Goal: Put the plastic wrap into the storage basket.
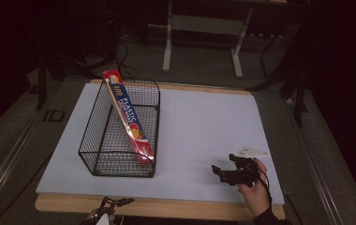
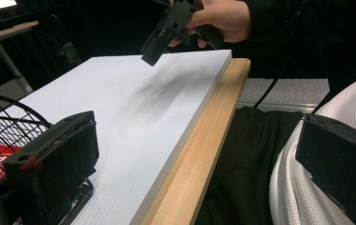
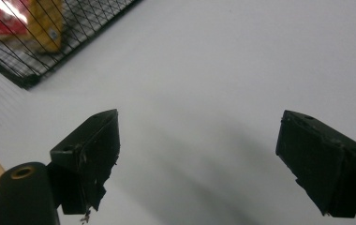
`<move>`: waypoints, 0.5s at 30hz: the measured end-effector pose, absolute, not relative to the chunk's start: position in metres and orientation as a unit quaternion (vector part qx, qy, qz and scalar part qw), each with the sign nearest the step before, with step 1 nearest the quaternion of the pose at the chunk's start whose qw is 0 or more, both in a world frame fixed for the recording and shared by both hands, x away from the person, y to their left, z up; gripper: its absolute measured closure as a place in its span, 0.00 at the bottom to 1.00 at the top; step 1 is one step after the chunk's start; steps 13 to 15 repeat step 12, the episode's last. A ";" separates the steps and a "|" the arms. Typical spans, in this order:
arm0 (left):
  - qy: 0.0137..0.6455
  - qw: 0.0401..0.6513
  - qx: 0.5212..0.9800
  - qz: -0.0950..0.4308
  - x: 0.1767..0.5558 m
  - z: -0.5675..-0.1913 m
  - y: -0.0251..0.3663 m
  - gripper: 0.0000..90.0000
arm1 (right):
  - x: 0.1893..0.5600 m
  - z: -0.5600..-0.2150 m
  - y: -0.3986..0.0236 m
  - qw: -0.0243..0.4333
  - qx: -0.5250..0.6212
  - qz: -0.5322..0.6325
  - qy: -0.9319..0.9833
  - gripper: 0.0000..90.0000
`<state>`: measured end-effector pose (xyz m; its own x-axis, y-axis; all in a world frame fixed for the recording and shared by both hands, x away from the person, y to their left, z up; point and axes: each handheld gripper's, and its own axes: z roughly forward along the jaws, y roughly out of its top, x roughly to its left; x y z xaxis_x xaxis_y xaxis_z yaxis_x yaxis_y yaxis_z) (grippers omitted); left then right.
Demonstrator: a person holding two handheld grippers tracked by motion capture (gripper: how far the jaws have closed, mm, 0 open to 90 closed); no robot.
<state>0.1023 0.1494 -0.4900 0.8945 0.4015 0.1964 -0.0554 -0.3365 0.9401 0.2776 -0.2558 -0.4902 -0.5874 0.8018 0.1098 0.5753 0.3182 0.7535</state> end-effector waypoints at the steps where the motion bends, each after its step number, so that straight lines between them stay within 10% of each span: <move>1: 0.109 0.566 0.792 0.202 0.102 -0.490 0.149 0.00 | 0.278 -0.490 -0.256 0.144 0.431 0.394 0.799 0.15; 15: 0.108 0.564 0.794 0.201 0.103 -0.490 0.149 0.00 | 0.279 -0.496 -0.256 0.161 0.421 0.384 0.806 0.15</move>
